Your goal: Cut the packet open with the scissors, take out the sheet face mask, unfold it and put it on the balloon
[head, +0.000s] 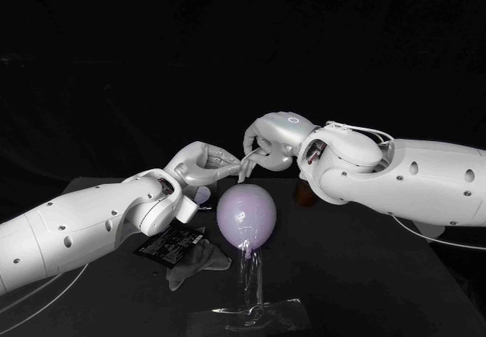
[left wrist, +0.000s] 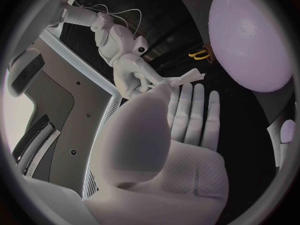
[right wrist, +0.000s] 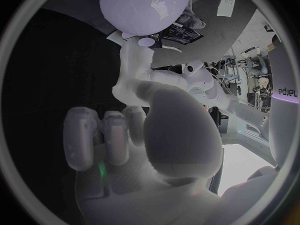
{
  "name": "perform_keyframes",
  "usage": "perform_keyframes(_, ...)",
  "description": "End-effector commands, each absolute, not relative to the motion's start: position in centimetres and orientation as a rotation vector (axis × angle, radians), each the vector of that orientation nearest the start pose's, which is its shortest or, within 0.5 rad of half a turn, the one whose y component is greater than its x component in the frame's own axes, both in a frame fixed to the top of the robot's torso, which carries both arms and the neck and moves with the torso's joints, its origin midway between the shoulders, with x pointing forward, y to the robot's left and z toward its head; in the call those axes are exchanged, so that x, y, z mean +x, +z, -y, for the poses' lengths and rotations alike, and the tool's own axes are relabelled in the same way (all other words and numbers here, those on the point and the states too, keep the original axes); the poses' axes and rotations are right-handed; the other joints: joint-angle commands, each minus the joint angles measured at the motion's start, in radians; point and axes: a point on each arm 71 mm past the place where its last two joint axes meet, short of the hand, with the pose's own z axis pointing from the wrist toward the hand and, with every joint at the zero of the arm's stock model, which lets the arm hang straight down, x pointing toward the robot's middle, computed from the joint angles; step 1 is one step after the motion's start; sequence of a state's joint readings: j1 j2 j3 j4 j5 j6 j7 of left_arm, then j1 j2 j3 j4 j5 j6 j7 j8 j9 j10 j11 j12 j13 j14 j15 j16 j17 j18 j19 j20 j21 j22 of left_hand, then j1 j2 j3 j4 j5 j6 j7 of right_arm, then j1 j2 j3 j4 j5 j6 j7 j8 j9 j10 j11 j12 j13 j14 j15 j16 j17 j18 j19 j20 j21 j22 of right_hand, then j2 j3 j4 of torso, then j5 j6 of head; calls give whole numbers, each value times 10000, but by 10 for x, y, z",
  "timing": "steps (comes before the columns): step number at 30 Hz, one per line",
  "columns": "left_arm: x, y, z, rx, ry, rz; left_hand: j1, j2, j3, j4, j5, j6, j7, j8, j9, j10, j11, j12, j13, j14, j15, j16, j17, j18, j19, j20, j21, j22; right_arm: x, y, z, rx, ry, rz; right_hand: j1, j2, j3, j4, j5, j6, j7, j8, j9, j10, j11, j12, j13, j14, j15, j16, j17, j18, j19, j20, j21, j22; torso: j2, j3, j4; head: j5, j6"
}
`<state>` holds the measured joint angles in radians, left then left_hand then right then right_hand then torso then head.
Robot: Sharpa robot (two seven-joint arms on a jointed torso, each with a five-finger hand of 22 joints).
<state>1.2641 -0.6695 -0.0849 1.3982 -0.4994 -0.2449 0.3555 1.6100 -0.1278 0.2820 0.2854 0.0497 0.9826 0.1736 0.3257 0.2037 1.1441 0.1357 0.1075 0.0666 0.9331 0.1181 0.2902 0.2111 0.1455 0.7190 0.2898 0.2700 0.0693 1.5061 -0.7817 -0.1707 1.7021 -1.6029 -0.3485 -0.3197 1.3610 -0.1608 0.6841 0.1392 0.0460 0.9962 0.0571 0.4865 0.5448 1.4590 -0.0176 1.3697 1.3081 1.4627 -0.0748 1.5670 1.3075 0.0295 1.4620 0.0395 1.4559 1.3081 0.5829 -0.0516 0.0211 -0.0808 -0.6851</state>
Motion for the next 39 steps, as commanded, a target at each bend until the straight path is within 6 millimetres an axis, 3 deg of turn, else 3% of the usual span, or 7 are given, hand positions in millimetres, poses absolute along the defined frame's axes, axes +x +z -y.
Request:
perform_keyframes(1, 506, -163, -140, -4340, -14838, -15953, 88, -6, 139, 6, 0, 103, 12, 59, 13, 92, -19, -59, -10, 90, 14, 19, 24, 170, 74, 6, -73, -8, 471, -74, 129, -3920, 5464, -14196, 1, 62, 56, -13, 27, 54, 8, 248, 333, 389, 11, 52, 1574, 1081, -1, 38, 2633, -64, 653, -53, 22, 2322, -2, 4, -9, 5, -10)
perform_keyframes(12, 506, -163, -140, -4364, -14753, -16022, 62, -13, 237, 19, -2, 112, 27, 51, 16, 129, -14, -107, -16, 114, 11, -4, 41, 185, 110, 5, -89, -8, 470, -74, 129, -3924, 5471, -14180, 1, 62, 56, -13, 27, 54, 8, 248, 333, 389, 11, 52, 1574, 1081, -1, 38, 2633, -64, 653, -53, 22, 2322, -3, 8, -7, 8, -20)
perform_keyframes(17, 507, -164, -139, -4370, -14680, -16064, -817, -415, -126, 59, -4, 62, 102, -31, -6, 208, 36, -206, -1, 147, 44, -70, 88, 210, 176, 7, -153, -16, 470, -74, 129, -3924, 5465, -14176, 1, 62, 56, -13, 27, 54, 8, 248, 333, 389, 11, 52, 1574, 1081, -1, 38, 2633, -64, 653, -53, 22, 2322, -6, 5, -7, -3, -21)
perform_keyframes(24, 507, -164, -140, -4363, -14610, -16118, -1079, -555, -319, 57, -7, 48, 117, -70, -19, 237, 46, -231, 8, 156, 39, -98, 109, 220, 198, 7, -185, -18, 470, -74, 128, -3933, 5460, -14172, 1, 62, 56, -13, 27, 54, 8, 248, 333, 389, 11, 52, 1574, 1081, -1, 38, 2633, -64, 653, -53, 22, 2322, -5, 4, -5, -8, -25)
perform_keyframes(31, 506, -164, -139, -4357, -14594, -16162, -950, -465, -266, 5, -3, 79, 83, -79, -19, 259, 20, -256, 11, 180, 23, -115, 132, 224, 221, 8, -211, -18, 470, -74, 128, -3944, 5477, -14160, -14, 69, 68, -36, 27, 52, 11, 256, 334, 390, 14, 47, 1571, 1081, 2, 38, 2633, -67, 658, -51, 37, 2326, 2, 2, -3, -7, -37)
perform_keyframes(39, 507, -164, -140, -4367, -14576, -16164, -292, -76, 296, -101, 1, 195, 21, -70, -2, 341, -39, -342, -4, 262, -20, -154, 201, 245, 311, 6, -266, -11, 469, -73, 126, -3971, 5518, -14137, -14, 69, 68, -36, 27, 52, 11, 256, 334, 390, 14, 47, 1571, 1081, 2, 38, 2633, -67, 658, -51, 37, 2326, -2, 5, -7, 6, -51)
